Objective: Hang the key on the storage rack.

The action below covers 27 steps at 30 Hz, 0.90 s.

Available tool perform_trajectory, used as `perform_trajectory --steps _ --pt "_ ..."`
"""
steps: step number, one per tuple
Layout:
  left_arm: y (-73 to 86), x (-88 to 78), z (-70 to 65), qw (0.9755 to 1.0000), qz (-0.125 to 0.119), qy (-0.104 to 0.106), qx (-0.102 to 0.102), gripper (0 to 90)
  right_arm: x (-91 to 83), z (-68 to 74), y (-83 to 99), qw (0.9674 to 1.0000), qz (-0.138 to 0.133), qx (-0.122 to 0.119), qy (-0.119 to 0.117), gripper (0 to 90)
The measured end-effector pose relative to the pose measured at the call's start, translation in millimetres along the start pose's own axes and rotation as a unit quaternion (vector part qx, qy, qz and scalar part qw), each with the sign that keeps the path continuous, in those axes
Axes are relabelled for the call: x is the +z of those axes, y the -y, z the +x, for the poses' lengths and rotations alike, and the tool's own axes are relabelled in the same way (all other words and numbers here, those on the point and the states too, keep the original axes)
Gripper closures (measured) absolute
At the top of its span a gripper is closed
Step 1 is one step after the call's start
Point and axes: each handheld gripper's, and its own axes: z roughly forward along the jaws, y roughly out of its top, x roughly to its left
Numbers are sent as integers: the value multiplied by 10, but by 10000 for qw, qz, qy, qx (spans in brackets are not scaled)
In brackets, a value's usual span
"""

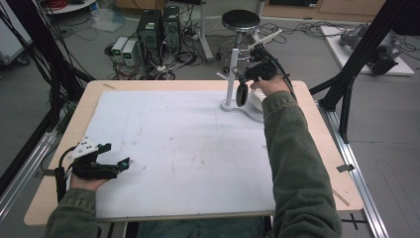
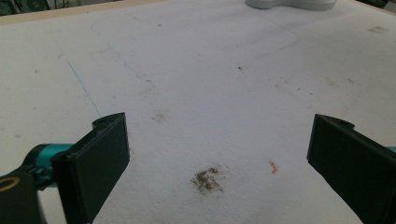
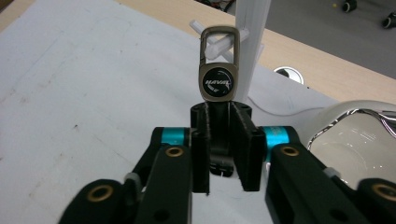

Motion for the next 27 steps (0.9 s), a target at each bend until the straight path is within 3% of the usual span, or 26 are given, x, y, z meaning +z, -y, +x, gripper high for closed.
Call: perform_trajectory --steps 6,12,14,19,23,27 --pt "-1 -1 1 10000 19 1 -9 62 -12 -16 26 9999 73 108 24 613" --pt "-2 -1 -3 10000 5 -2 -22 62 32 -58 156 9998 94 156 115 398" --pt "-2 -1 0 10000 22 -1 -12 62 51 -64 208 9996 192 165 119 352" --pt "-3 0 -1 10000 25 -4 -10 62 46 -49 344 9996 149 231 49 266" --pt "-3 -1 -6 10000 14 -6 -12 62 39 -32 420 9993 285 156 174 189" --pt "-4 0 -7 10000 -1 -5 -16 62 -7 1 475 9994 211 208 190 115"
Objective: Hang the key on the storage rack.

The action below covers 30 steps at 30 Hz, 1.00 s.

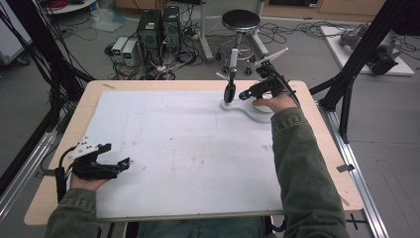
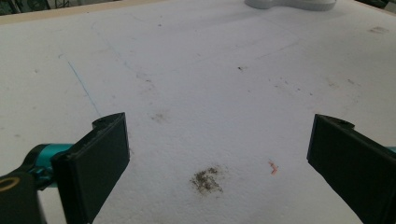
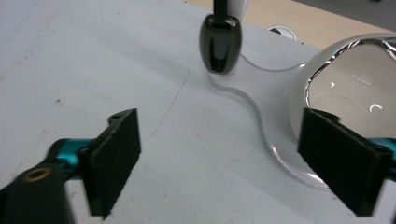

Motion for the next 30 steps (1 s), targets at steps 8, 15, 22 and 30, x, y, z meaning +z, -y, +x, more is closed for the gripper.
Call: perform_trajectory --steps 8,15,22,30 --pt "-4 5 6 10000 -29 8 -9 62 23 58 149 9995 205 -225 -8 8" --pt "-10 8 9 9999 -83 35 -48 62 21 80 283 9997 136 -211 -32 7" --pt "-12 12 10 9999 -84 39 -62 62 4 112 462 9996 108 -266 -78 7" --pt "-18 24 5 9999 -84 54 -48 62 22 73 715 9998 34 -177 -123 7"
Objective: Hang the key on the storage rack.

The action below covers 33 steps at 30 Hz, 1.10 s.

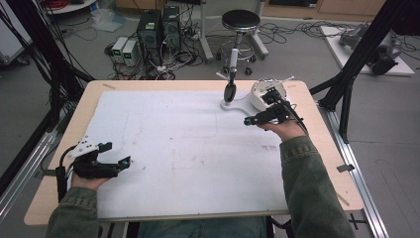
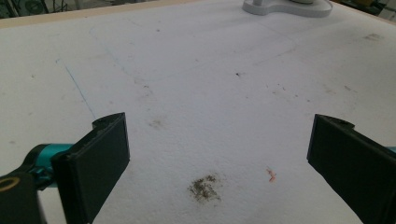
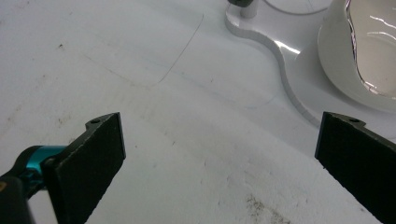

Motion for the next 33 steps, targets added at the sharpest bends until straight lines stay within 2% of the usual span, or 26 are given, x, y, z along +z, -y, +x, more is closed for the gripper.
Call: perform_trajectory --steps 13,18,25,30,33 --pt "-5 9 1 10000 17 -4 22 62 -90 -156 373 9991 -367 203 95 7" --pt "-4 9 0 10000 10 -14 10 62 -116 -196 520 9981 -549 187 225 7" --pt "-5 12 -2 10000 28 5 17 62 -136 -251 735 9970 -685 236 279 7" --pt "-5 12 -1 10000 26 -5 5 62 -140 -305 924 9950 -878 240 406 8" --pt "-4 15 0 10000 47 -12 4 62 -129 -348 1045 9949 -883 263 416 8"
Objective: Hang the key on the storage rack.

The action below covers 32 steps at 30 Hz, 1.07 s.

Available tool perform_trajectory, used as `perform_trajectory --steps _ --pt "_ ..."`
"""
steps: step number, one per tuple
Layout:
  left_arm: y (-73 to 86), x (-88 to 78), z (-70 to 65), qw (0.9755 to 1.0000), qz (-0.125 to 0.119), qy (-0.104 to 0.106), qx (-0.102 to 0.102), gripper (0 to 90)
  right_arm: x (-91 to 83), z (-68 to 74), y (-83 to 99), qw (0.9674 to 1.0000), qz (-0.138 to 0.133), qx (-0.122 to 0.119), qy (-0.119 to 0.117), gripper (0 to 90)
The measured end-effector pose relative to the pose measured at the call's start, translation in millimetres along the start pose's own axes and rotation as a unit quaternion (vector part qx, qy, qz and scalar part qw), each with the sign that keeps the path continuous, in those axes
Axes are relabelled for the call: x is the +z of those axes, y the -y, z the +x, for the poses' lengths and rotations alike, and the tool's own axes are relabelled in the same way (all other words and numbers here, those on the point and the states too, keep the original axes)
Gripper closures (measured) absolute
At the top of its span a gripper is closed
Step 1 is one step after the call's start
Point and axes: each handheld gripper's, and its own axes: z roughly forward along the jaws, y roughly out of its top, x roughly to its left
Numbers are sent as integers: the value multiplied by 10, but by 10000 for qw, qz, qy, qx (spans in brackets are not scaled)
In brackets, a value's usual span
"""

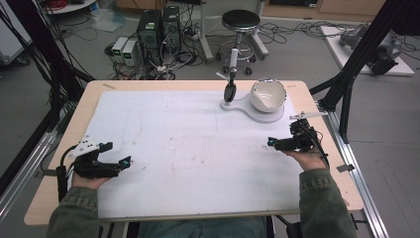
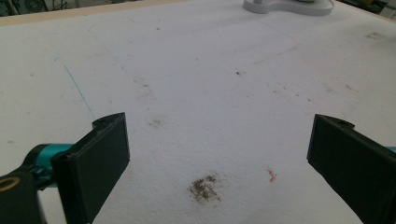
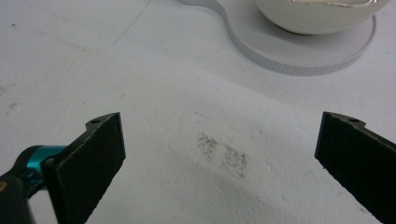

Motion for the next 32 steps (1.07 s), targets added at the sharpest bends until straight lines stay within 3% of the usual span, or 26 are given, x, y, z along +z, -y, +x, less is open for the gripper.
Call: perform_trajectory --steps 6,14,18,25,32 --pt "0 -1 2 10000 2 0 2 62 -27 -66 182 9998 -181 10 -56 7" --pt "0 -1 1 10000 3 -4 5 62 -1 -23 377 9985 -528 -97 -93 7" --pt "1 0 -4 10000 -1 1 -6 62 75 -16 483 9986 -490 -37 -182 8" --pt "1 6 -4 10000 1 6 0 62 140 -20 634 9991 -409 37 -142 8" --pt "2 5 -4 10000 18 9 16 62 110 9 636 9990 -447 -3 -82 7"
